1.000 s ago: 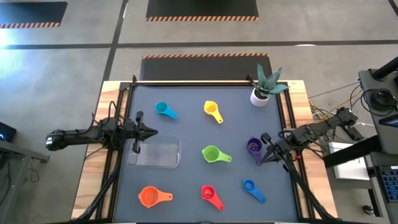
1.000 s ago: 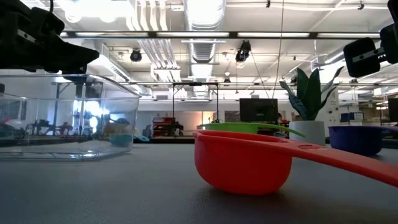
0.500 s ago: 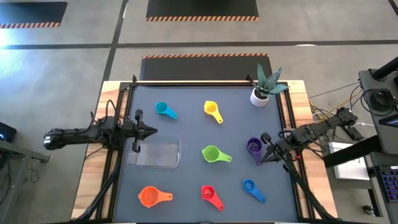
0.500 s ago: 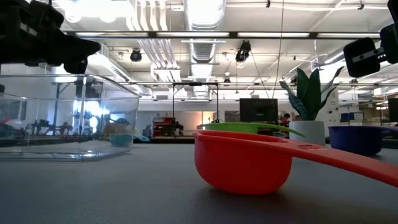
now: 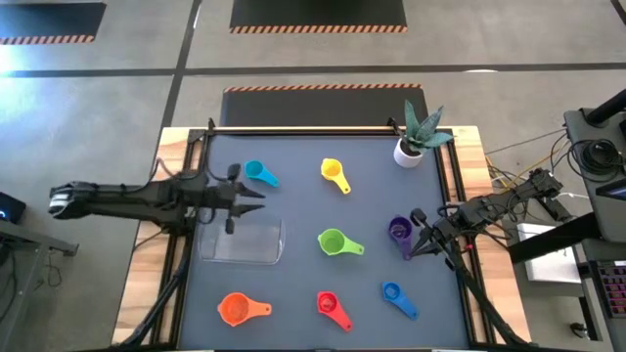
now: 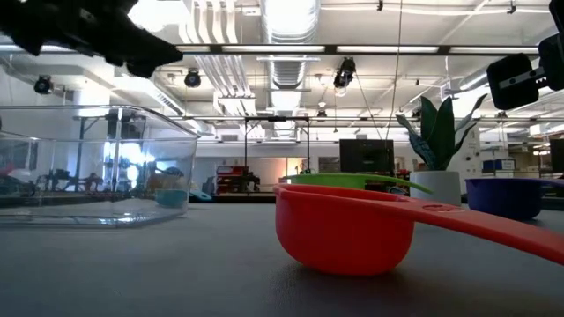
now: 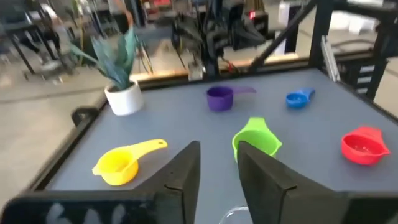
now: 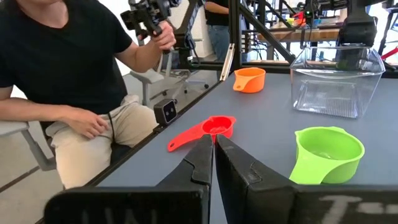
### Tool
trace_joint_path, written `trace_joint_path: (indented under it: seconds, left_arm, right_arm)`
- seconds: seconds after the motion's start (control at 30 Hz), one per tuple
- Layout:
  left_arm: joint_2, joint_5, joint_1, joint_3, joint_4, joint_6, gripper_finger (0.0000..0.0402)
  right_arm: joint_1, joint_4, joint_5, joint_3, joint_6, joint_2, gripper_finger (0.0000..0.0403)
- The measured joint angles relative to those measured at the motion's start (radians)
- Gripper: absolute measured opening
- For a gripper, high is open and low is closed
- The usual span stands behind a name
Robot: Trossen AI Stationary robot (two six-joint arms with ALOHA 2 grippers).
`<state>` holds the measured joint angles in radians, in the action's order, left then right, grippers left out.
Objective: Nest measuring cups in basket
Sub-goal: Stack the green measuring cup on top of the orange measuring cup
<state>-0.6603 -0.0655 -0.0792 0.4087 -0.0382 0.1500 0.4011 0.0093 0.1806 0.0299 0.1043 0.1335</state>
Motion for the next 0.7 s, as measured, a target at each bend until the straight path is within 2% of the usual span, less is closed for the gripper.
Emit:
trace_joint_path:
  seconds: [0.17, 0.37, 0.53, 0.7]
  left_arm:
    - [-0.190, -0.079, 0.020, 0.159, 0.047, 0.001, 0.0139]
    - [-0.372, -0.076, 0.090, 0.343, 0.143, 0.072, 0.0175]
    - [-0.501, -0.075, 0.122, 0.457, 0.217, 0.075, 0.0182]
    - [-0.629, -0.072, 0.152, 0.481, 0.145, 0.085, 0.0182]
  right_arm:
    - [0.000, 0.000, 0.000, 0.000, 0.000, 0.000, 0.0009]
    - [0.000, -0.001, 0.000, 0.000, 0.000, 0.000, 0.0009]
    - [0.000, -0.001, 0.000, 0.000, 0.000, 0.000, 0.0009]
    - [0.000, -0.001, 0.000, 0.000, 0.000, 0.000, 0.0009]
